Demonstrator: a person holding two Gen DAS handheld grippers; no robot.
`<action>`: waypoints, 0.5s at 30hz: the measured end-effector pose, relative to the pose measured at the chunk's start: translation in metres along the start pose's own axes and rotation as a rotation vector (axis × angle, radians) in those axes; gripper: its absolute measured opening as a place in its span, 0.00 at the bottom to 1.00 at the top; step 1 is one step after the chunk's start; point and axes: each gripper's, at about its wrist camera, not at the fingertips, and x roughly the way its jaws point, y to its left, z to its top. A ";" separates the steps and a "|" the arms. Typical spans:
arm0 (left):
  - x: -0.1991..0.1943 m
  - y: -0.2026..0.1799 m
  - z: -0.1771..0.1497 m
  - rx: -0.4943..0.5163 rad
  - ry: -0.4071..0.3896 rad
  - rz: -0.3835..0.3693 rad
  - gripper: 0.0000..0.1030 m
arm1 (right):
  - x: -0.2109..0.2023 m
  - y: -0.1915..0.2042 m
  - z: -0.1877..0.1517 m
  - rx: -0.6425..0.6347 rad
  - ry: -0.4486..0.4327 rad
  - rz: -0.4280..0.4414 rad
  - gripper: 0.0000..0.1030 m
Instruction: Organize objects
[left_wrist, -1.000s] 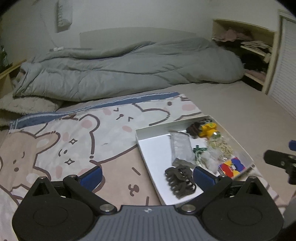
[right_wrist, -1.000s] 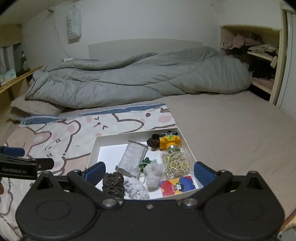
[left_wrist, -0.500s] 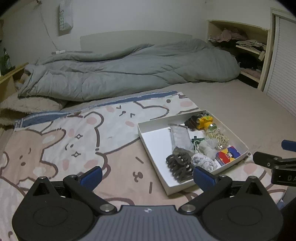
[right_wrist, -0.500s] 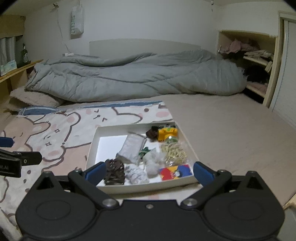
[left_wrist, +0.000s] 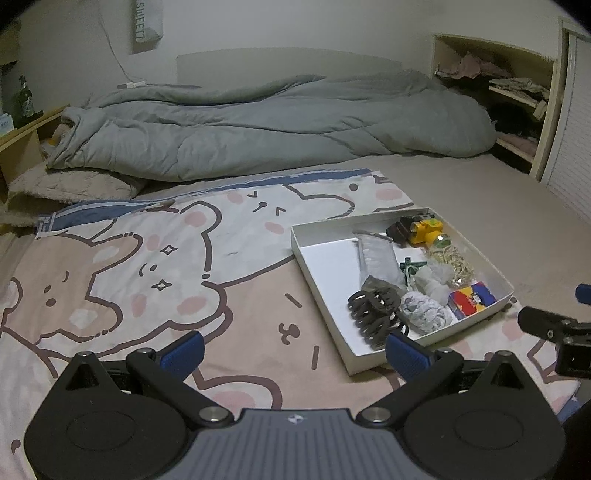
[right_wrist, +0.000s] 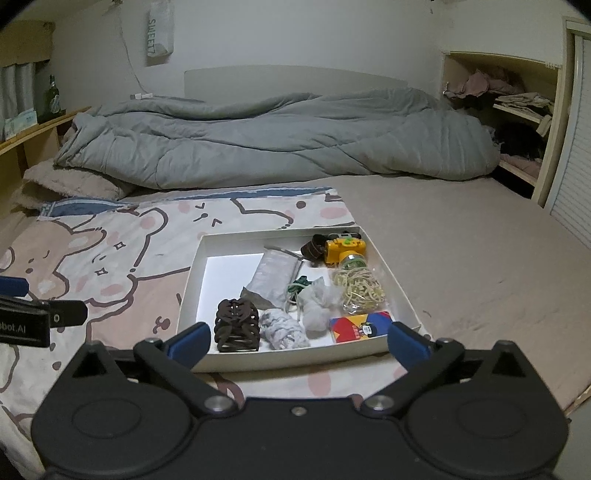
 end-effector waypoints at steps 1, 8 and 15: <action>0.001 -0.001 -0.001 0.003 0.004 -0.001 1.00 | 0.000 0.000 0.000 0.000 0.002 -0.003 1.00; 0.002 -0.001 -0.002 0.014 0.016 -0.017 1.00 | 0.006 -0.003 0.000 0.019 0.025 -0.021 1.00; 0.003 0.001 -0.001 0.000 0.022 -0.020 1.00 | 0.006 -0.003 0.000 0.015 0.031 -0.023 1.00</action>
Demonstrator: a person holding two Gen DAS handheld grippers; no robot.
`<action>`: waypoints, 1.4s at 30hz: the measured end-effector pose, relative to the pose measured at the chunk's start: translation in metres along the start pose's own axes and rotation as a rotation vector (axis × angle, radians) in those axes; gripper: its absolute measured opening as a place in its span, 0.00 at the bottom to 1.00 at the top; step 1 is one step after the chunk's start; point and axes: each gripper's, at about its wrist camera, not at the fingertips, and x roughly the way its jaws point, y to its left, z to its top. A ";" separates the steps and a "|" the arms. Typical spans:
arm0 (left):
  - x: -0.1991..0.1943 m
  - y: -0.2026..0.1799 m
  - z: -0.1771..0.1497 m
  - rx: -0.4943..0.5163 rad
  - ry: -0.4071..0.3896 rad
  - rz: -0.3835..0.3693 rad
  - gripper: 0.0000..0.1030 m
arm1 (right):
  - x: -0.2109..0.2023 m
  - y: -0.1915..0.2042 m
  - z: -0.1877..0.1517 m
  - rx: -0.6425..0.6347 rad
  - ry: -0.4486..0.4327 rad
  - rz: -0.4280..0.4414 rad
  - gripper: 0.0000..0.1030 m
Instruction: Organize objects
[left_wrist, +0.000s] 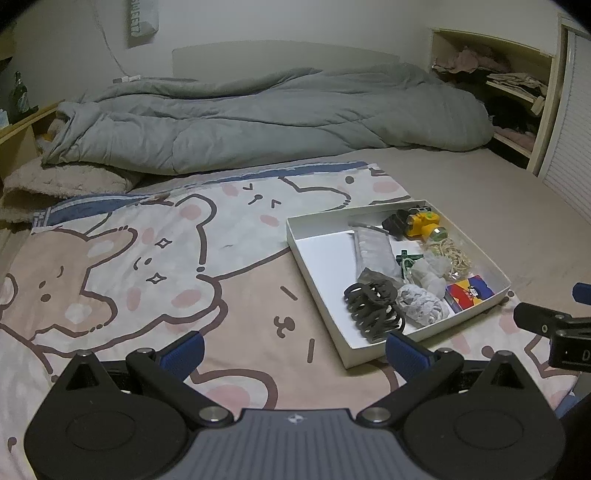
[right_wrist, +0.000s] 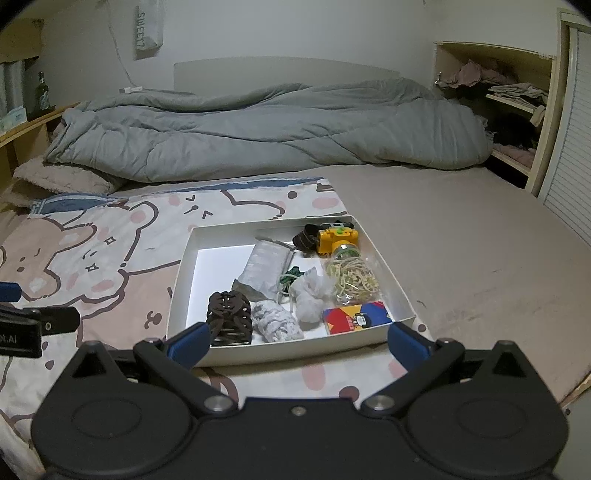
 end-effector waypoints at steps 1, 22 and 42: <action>0.000 0.000 0.000 -0.001 0.002 0.000 1.00 | 0.000 0.000 0.000 -0.002 0.000 0.001 1.00; 0.000 0.002 0.000 -0.003 0.007 -0.009 1.00 | 0.001 0.002 0.000 -0.005 0.003 0.005 1.00; 0.000 -0.001 -0.001 0.002 0.011 -0.011 1.00 | 0.001 0.002 0.000 -0.005 0.004 0.006 1.00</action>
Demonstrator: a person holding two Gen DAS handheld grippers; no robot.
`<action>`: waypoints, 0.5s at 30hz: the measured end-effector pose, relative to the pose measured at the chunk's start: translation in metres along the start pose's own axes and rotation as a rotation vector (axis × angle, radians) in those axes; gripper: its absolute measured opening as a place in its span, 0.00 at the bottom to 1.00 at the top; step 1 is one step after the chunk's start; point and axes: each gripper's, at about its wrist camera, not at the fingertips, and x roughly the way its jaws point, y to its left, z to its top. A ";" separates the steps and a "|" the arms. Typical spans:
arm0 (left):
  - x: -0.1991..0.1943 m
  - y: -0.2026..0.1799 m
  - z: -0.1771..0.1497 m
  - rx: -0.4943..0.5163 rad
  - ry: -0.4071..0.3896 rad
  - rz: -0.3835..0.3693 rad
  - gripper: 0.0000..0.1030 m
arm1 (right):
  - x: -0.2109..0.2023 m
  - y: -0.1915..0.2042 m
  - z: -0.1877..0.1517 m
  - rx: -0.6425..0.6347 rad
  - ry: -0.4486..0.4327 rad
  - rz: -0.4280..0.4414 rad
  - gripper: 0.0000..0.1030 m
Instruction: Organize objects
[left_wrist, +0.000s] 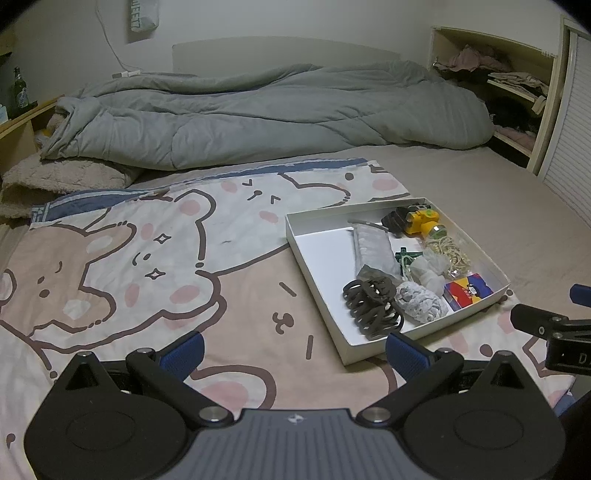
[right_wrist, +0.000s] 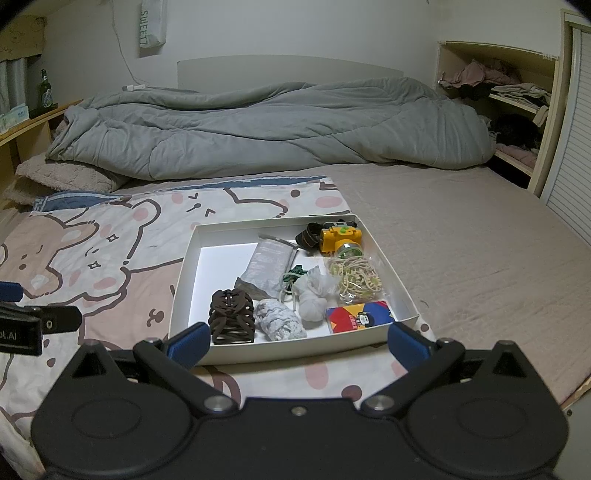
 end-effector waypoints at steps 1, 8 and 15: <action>0.000 0.000 0.000 -0.001 0.001 -0.001 1.00 | 0.000 0.000 0.000 -0.001 0.000 0.000 1.00; 0.001 0.001 0.000 0.003 0.005 -0.002 1.00 | 0.000 0.000 0.000 -0.001 0.001 0.001 1.00; 0.001 0.001 0.000 0.003 0.006 -0.003 1.00 | 0.000 0.001 -0.001 -0.001 0.002 0.003 1.00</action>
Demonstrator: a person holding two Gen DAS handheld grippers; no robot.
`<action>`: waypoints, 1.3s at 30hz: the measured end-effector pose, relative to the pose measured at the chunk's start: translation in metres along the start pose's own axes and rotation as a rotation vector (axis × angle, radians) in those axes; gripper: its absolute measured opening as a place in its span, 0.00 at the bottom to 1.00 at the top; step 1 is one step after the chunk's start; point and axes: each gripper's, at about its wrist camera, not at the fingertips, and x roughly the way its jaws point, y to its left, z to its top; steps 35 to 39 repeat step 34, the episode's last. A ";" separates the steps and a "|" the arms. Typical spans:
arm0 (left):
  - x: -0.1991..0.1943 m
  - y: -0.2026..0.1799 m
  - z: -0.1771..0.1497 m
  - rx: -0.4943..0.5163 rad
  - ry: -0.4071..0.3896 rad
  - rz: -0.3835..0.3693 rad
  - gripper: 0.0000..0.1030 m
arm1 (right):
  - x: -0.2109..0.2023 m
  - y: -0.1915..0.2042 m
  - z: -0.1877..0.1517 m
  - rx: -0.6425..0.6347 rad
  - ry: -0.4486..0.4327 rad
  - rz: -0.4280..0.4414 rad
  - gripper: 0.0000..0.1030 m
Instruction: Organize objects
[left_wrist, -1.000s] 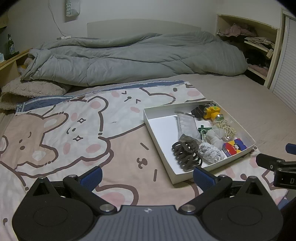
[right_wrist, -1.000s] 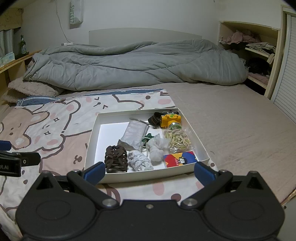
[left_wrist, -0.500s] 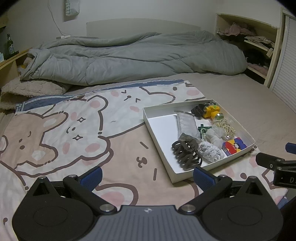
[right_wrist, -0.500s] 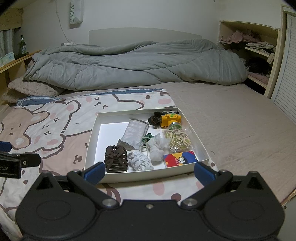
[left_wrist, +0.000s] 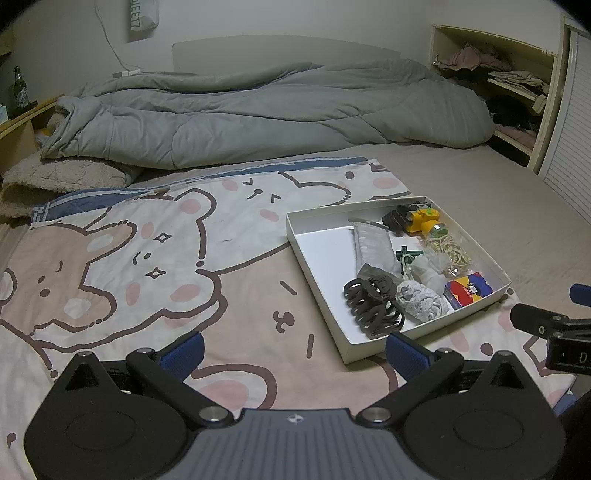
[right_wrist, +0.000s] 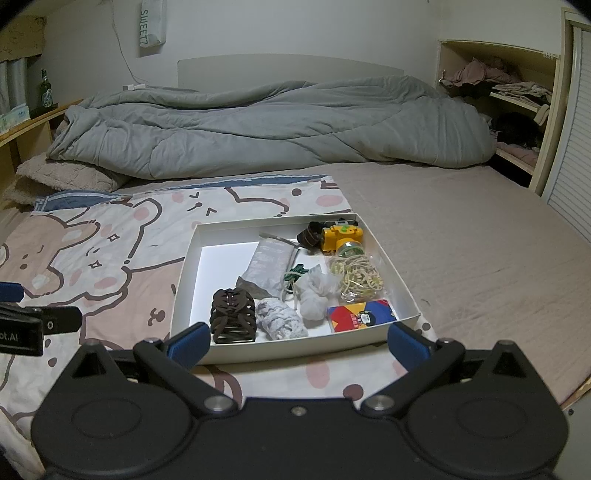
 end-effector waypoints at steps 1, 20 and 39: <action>0.000 0.001 0.000 0.000 0.001 -0.001 1.00 | 0.000 0.000 0.000 0.000 0.000 0.000 1.00; -0.001 0.002 0.000 0.001 0.002 -0.004 1.00 | 0.000 0.000 0.000 0.001 0.001 0.001 1.00; 0.000 0.002 -0.001 -0.001 0.010 -0.006 1.00 | 0.000 0.002 -0.002 0.002 0.004 0.001 1.00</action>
